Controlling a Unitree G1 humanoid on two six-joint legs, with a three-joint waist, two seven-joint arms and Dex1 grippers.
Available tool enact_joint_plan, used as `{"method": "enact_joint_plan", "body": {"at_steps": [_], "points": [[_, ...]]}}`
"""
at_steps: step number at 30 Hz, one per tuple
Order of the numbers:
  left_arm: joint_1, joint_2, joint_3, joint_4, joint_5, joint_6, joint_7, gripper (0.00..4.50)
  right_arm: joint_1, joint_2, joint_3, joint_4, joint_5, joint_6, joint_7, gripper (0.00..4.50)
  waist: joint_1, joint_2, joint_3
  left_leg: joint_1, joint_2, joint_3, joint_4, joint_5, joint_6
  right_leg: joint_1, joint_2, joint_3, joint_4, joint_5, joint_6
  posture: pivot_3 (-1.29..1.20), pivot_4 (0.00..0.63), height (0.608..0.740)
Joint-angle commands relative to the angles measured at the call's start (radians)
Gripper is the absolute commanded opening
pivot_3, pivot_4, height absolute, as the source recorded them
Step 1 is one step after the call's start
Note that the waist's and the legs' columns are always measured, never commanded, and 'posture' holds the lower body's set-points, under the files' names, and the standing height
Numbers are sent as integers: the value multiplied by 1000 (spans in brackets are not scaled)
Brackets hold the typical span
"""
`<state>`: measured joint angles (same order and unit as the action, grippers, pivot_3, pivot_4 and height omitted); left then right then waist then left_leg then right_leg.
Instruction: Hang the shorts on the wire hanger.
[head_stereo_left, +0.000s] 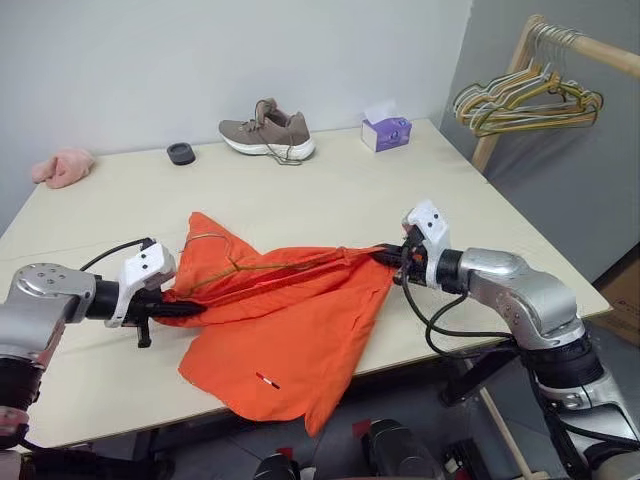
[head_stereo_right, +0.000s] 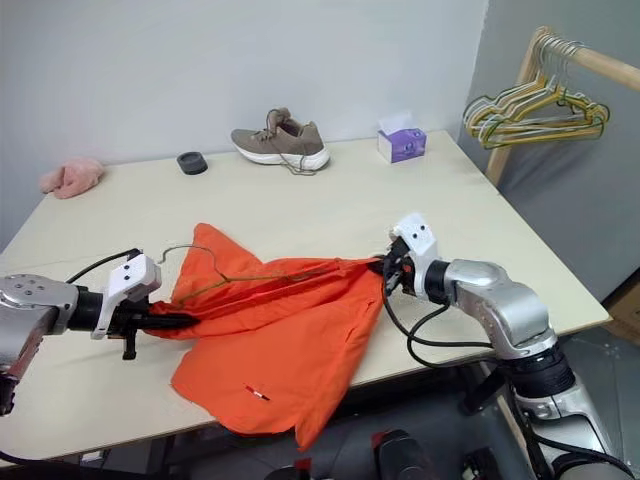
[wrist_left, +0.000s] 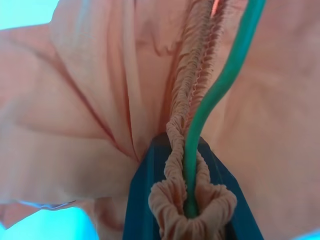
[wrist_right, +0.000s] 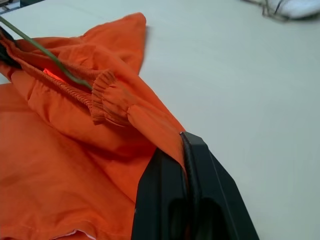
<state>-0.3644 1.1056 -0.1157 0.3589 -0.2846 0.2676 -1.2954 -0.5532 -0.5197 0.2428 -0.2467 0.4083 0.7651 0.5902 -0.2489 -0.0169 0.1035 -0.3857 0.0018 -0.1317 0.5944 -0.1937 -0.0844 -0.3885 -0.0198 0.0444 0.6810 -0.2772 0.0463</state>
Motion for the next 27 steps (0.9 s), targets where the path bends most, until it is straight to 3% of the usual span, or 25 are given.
{"method": "enact_joint_plan", "body": {"at_steps": [1,6,14,18,22,25,27], "points": [[-33,-17,2,69,84,25,62,0,-54,-47,-5,-64,-103,-60,-17,31,0,0,0,0,0,0,0,0,0,0,0,0,0,0,0,-221,39,740],[-60,-73,-4,-22,66,49,34,0,-87,-27,88,-50,-216,-122,-28,31,-1,0,0,0,0,0,0,0,0,0,0,0,0,0,0,-228,39,740],[-58,-105,0,-197,14,101,-40,0,-90,-10,124,-61,-250,-179,54,31,-1,0,0,0,0,0,0,0,0,0,0,0,0,0,0,-222,36,740],[-62,-115,0,-201,29,101,-33,0,-74,-48,111,-87,-266,-191,100,931,-1,0,0,0,0,0,0,0,0,0,0,0,0,0,0,-221,36,740],[-51,-119,-14,-181,63,66,-30,0,-28,-194,71,-218,-203,-149,252,2291,1,0,0,0,0,0,0,0,0,0,0,0,0,0,0,-230,40,740],[-51,-126,-21,-179,79,54,-39,0,-19,-254,52,-216,-221,-153,272,3240,0,-1,0,0,0,0,0,0,0,1,0,0,-1,-1,0,-241,41,740],[-56,-131,-23,-174,84,49,-43,0,-21,-260,54,-193,-242,-165,270,3240,-4,-1,0,0,0,0,0,0,0,1,0,0,-1,0,0,-245,40,740]]}}
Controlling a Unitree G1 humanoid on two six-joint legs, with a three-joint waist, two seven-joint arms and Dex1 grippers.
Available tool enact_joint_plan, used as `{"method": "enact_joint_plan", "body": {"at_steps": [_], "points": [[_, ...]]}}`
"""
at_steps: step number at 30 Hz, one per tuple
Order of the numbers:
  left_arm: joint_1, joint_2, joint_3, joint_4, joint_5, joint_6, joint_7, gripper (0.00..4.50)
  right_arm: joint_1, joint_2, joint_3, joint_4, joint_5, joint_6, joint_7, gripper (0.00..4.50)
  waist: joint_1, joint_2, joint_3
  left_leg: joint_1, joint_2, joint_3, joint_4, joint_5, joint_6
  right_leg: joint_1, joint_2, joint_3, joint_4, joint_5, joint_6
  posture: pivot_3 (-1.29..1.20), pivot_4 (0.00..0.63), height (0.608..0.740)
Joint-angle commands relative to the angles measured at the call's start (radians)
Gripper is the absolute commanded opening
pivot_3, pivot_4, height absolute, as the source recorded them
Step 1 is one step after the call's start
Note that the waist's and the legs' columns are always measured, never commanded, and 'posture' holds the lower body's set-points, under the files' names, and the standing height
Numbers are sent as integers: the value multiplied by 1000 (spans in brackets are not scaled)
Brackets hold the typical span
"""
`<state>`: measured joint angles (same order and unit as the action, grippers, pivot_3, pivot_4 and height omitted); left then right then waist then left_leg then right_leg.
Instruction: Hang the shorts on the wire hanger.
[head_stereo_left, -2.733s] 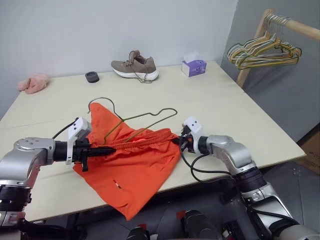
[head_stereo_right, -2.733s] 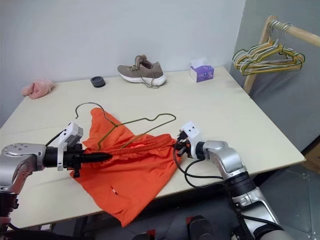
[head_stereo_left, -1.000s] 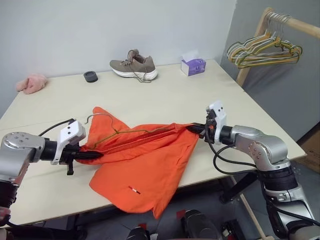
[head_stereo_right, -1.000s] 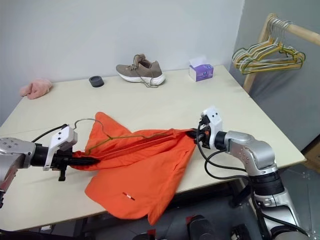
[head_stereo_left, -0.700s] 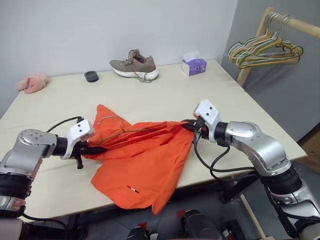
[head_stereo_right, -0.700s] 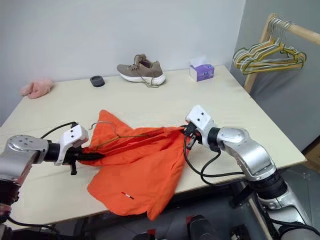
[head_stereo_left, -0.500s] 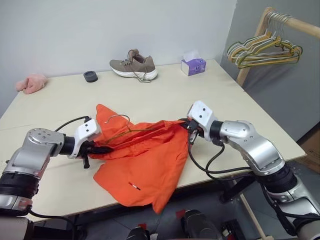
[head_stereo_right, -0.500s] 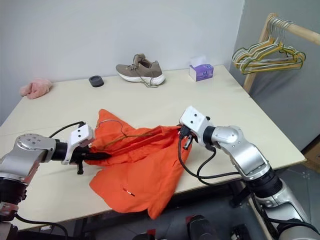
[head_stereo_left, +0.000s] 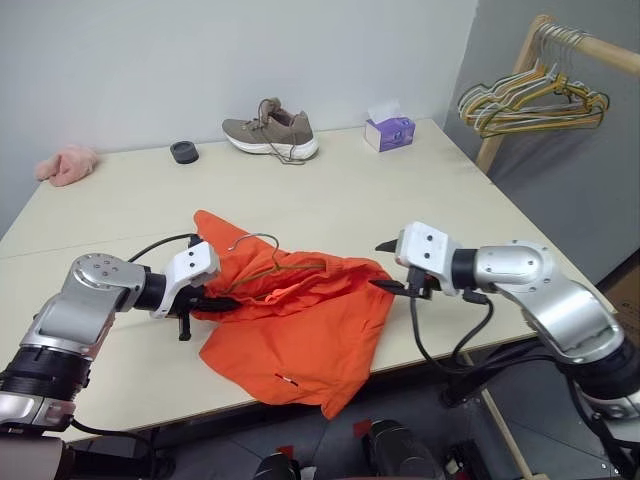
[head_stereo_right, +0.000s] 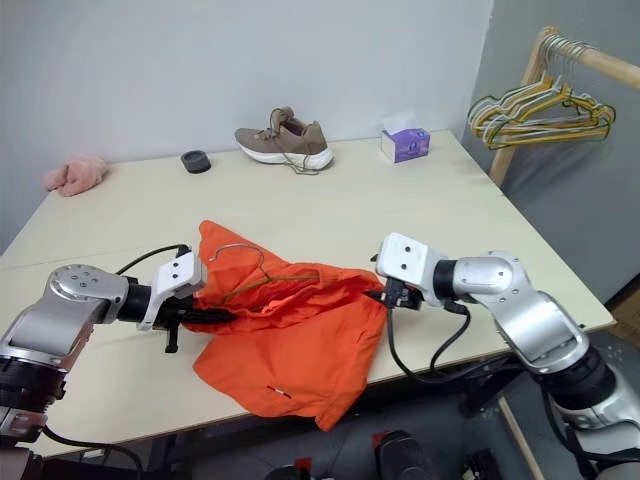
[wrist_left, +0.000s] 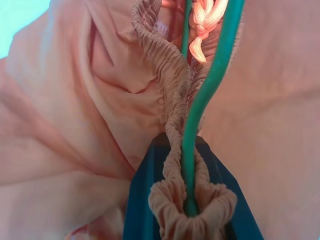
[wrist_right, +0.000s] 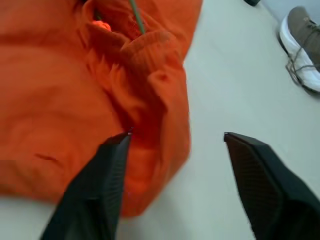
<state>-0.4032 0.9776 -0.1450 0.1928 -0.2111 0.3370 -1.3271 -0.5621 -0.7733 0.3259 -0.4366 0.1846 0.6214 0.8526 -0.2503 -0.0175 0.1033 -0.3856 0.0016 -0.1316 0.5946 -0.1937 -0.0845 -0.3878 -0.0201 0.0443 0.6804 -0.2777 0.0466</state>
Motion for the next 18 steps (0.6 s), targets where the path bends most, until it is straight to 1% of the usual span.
{"method": "enact_joint_plan", "body": {"at_steps": [1,7,12,14,18], "points": [[-20,-4,5,-6,11,-22,-15,0,-11,-8,-12,18,-39,-49,13,3240,-6,0,0,1,0,0,0,0,0,0,0,0,0,0,0,-246,40,740],[-28,-14,4,-10,21,-20,-27,0,-48,43,87,124,-129,-151,55,3240,-16,0,0,2,0,1,0,0,0,1,0,0,1,0,0,-241,36,740],[-25,-14,8,-16,23,-18,-32,0,-78,75,136,198,-181,-213,98,3240,-19,0,0,1,0,1,0,0,0,1,0,0,0,0,0,-234,32,740],[-19,-11,12,-25,22,-15,-33,0,-113,113,170,238,-196,-231,130,3240,-20,0,0,1,0,0,0,0,0,1,0,0,0,0,0,-234,32,740],[-3,-4,17,-39,23,-16,-36,0,-175,173,184,263,-174,-192,196,3240,-26,0,0,2,0,0,0,0,0,1,0,0,2,0,0,-225,27,740]]}}
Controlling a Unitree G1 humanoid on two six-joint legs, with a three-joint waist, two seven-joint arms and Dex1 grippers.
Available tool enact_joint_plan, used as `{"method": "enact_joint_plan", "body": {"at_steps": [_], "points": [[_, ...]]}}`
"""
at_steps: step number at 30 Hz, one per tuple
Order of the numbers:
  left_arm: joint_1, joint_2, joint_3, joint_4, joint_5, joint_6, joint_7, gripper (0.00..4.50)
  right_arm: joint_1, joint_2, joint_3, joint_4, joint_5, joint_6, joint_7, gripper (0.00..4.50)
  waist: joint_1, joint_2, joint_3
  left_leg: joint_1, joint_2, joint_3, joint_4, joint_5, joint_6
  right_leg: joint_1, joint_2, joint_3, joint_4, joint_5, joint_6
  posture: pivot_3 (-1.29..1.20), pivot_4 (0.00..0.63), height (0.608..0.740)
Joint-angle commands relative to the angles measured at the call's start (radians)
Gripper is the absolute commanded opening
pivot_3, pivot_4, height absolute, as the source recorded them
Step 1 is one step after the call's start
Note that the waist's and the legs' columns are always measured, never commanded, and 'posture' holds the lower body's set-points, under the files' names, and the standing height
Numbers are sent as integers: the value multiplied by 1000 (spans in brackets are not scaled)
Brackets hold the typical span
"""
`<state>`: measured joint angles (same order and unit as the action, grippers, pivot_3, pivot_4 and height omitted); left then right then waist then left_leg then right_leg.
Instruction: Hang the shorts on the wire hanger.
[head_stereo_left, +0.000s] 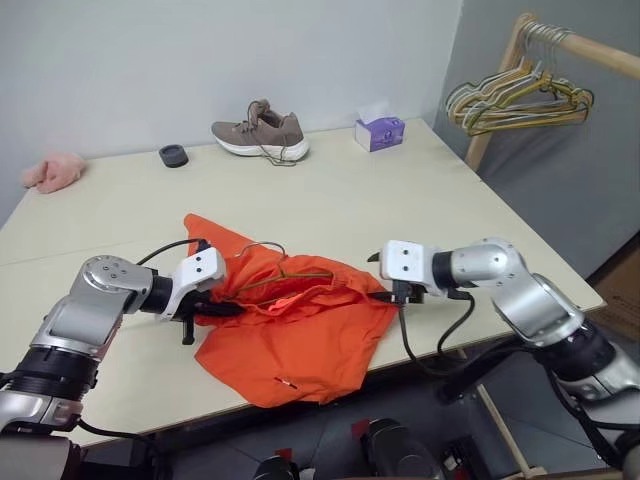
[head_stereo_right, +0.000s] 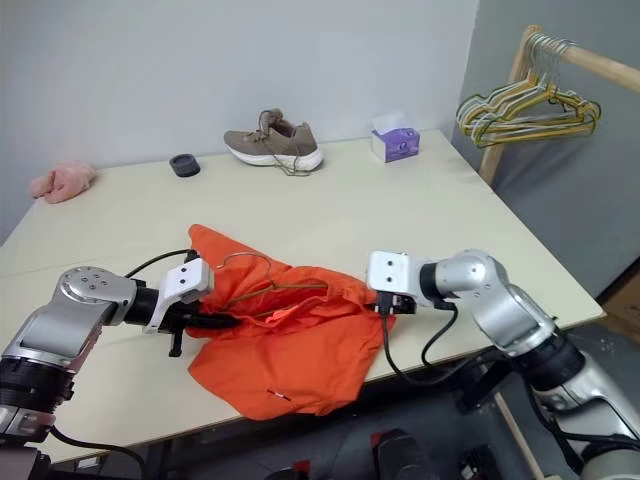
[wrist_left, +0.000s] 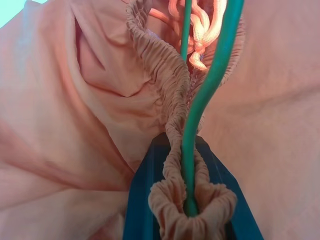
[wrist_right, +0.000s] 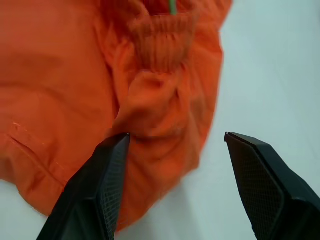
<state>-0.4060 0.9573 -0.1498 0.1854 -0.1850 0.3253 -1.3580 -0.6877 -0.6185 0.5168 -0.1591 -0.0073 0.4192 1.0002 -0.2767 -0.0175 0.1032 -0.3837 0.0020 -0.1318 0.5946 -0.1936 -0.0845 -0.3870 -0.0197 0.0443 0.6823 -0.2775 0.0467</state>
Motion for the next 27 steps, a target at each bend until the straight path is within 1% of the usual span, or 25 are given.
{"method": "enact_joint_plan", "body": {"at_steps": [1,4,8,10,12,13,18,22,26,27], "points": [[1,16,22,-33,-1,-3,-4,0,-55,23,-16,-31,40,42,69,3240,1,0,0,0,0,0,0,0,0,0,0,0,0,0,0,-221,27,740],[8,18,26,-42,-1,0,-2,0,-52,10,-48,-84,84,111,107,3240,5,-1,0,-1,0,-1,0,0,0,0,0,0,-1,0,0,-215,26,740],[20,25,34,-50,-2,1,-1,0,-19,-29,-105,-179,151,213,123,3240,19,-1,0,-1,0,-1,0,0,0,0,0,0,-1,0,0,-213,29,740],[24,25,36,-53,-4,3,0,0,-3,-18,-109,-202,140,248,76,3240,23,-1,-1,-1,0,-1,0,0,0,0,0,0,-1,0,0,-220,32,740],[26,22,34,-60,-6,8,-1,0,8,11,-70,-157,53,215,-14,3240,21,-1,-1,0,0,-1,0,0,0,0,0,0,0,0,0,-224,34,740],[27,21,32,-63,-6,10,-1,0,10,16,-48,-135,17,188,-35,3240,21,-1,-1,0,0,0,0,0,0,0,0,0,0,0,0,-225,34,740],[19,19,30,-63,-4,14,-4,0,3,49,-14,-116,15,178,-17,3240,23,-1,-1,0,0,0,1,0,0,0,0,0,0,0,0,-227,34,740],[16,17,30,-59,-3,10,-6,0,-21,82,32,-48,-7,148,3,3240,22,-1,-1,0,0,0,0,0,0,0,0,0,0,0,0,-227,34,740],[17,16,31,-60,-6,10,-7,0,-37,115,51,9,-19,125,13,3240,22,-1,-1,0,0,0,0,0,0,0,0,0,0,0,0,-221,31,740],[18,15,31,-61,-8,10,-9,0,-46,127,56,36,-30,111,7,3073,22,-1,-1,0,0,-1,0,0,0,0,0,0,0,0,0,-221,31,740]]}}
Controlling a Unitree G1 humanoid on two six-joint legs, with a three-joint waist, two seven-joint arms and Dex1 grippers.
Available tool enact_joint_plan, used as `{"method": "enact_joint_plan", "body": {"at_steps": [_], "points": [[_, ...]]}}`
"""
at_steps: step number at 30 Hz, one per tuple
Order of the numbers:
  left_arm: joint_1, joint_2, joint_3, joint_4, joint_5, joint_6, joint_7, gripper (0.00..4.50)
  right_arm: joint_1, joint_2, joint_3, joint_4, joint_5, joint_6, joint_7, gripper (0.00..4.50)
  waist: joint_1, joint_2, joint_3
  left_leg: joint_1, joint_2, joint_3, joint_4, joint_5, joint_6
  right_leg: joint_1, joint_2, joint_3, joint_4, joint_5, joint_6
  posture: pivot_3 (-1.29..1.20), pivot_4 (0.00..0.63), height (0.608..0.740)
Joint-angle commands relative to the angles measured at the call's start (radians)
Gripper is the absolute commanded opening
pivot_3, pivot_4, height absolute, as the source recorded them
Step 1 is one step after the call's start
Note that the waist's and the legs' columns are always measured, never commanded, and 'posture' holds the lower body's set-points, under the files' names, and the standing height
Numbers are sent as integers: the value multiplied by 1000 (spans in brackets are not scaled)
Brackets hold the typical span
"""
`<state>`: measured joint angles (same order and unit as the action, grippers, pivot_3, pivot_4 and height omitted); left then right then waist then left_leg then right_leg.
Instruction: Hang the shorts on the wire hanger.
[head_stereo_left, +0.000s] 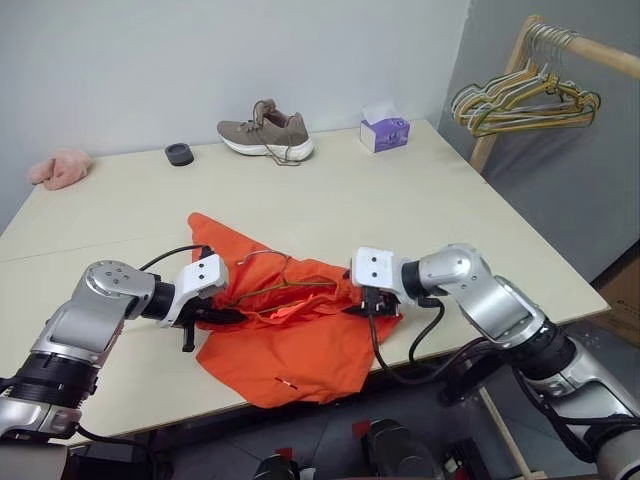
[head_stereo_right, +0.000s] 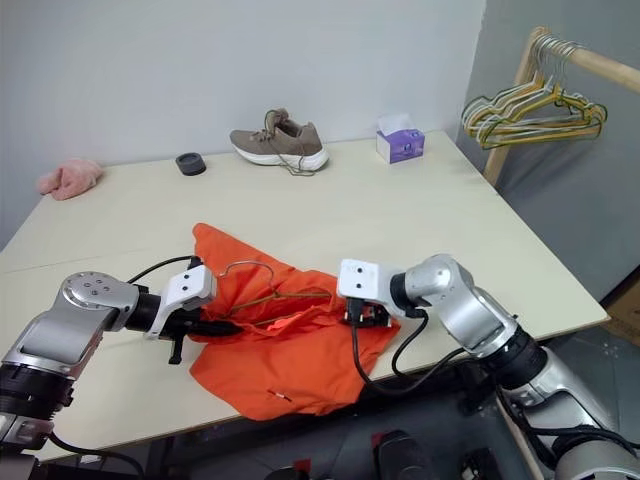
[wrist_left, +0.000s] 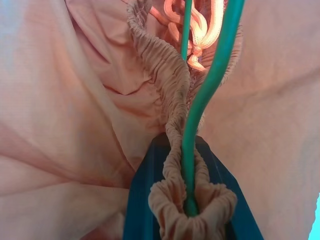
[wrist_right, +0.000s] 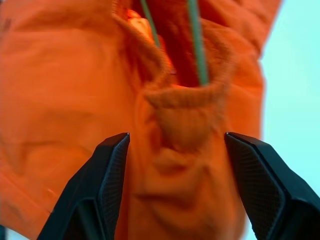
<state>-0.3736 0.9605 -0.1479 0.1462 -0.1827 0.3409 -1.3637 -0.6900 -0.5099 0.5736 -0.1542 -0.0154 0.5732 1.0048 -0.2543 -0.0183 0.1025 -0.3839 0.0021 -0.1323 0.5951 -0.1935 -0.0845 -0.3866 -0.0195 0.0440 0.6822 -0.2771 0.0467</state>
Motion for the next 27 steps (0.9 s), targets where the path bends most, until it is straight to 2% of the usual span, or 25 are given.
{"method": "enact_joint_plan", "body": {"at_steps": [1,2,7,10,15,24,25,27], "points": [[-14,10,29,-24,-12,-5,-4,0,-51,27,3,52,-30,-54,1,2873,-1,0,0,0,0,0,0,0,0,0,0,0,0,0,0,-219,33,740],[-13,9,30,-25,-14,-6,-4,0,-56,33,3,65,-32,-62,3,2707,-1,0,0,0,0,0,0,0,0,0,0,0,0,0,0,-219,33,740],[-8,-2,39,-30,-31,-15,-4,0,-69,45,5,90,-45,-95,22,914,1,0,0,0,0,0,0,0,0,0,0,0,0,0,0,-218,33,740],[-7,-20,56,-31,-46,-25,13,0,-69,50,-2,94,-53,-109,30,18,1,0,0,0,0,0,0,0,0,0,0,0,0,0,0,-215,34,740],[-11,-73,114,-33,-91,-12,44,0,-71,56,-36,90,-31,-95,42,18,2,0,0,0,0,0,1,0,0,1,0,0,0,0,0,-215,33,740],[-7,-60,233,-67,-220,137,54,2731,-65,42,-116,97,19,-29,58,0,0,0,0,0,0,-1,1,0,0,1,0,0,0,0,0,-214,32,740],[-10,-49,265,-60,-242,167,60,2973,-65,37,-129,107,26,-20,58,0,0,0,0,0,0,-1,2,0,0,1,0,0,0,0,0,-211,31,740],[-19,-29,320,-35,-273,207,77,2973,-68,36,-157,130,45,3,56,0,0,0,0,0,0,-1,2,0,0,1,0,-1,0,0,0,-207,29,740]]}}
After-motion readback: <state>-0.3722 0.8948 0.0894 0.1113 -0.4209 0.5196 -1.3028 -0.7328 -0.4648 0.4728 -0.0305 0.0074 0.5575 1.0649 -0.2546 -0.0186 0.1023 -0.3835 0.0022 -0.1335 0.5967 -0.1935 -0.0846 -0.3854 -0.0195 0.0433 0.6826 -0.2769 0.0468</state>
